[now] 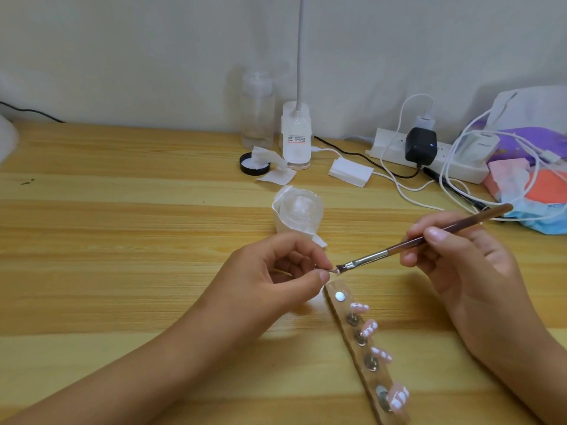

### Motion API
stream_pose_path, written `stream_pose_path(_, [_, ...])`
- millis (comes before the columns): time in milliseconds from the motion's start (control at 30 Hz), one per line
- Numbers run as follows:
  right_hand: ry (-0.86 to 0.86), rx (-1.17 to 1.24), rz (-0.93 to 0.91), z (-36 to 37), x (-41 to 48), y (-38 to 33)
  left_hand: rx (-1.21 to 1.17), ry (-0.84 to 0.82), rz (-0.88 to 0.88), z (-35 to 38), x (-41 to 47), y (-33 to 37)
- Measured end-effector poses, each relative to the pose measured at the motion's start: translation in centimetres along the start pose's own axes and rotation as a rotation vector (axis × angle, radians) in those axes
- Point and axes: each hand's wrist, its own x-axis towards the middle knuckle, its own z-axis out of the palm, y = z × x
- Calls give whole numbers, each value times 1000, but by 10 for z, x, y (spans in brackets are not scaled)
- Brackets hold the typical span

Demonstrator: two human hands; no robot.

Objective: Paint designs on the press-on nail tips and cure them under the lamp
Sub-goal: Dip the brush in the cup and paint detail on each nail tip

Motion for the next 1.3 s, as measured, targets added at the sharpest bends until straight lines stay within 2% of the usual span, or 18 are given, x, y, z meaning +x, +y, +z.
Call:
stream_pose_path(200, [33, -141, -107, 1, -2, -2, 13, 25, -22, 0, -2, -1])
stream_pose_path(300, [57, -142, -112, 0, -1, -2, 51, 38, 23, 3, -5, 0])
stream_pose_path(433, [107, -42, -36, -4, 3, -1, 225, 41, 180, 11, -8, 0])
stream_pose_path(633, [129, 18, 17, -6, 6, 0, 534, 58, 191, 16, 0, -3])
stream_pose_path(733, [119, 33, 26, -6, 6, 1, 532, 44, 148, 19, 2, -4])
stream_pose_path(1000, [145, 39, 29, -7, 8, 1, 581, 21, 176, 10, -3, -5])
stream_pose_path(1300, [122, 20, 17, -7, 7, 3, 535, -14, 77, 22, -13, -4])
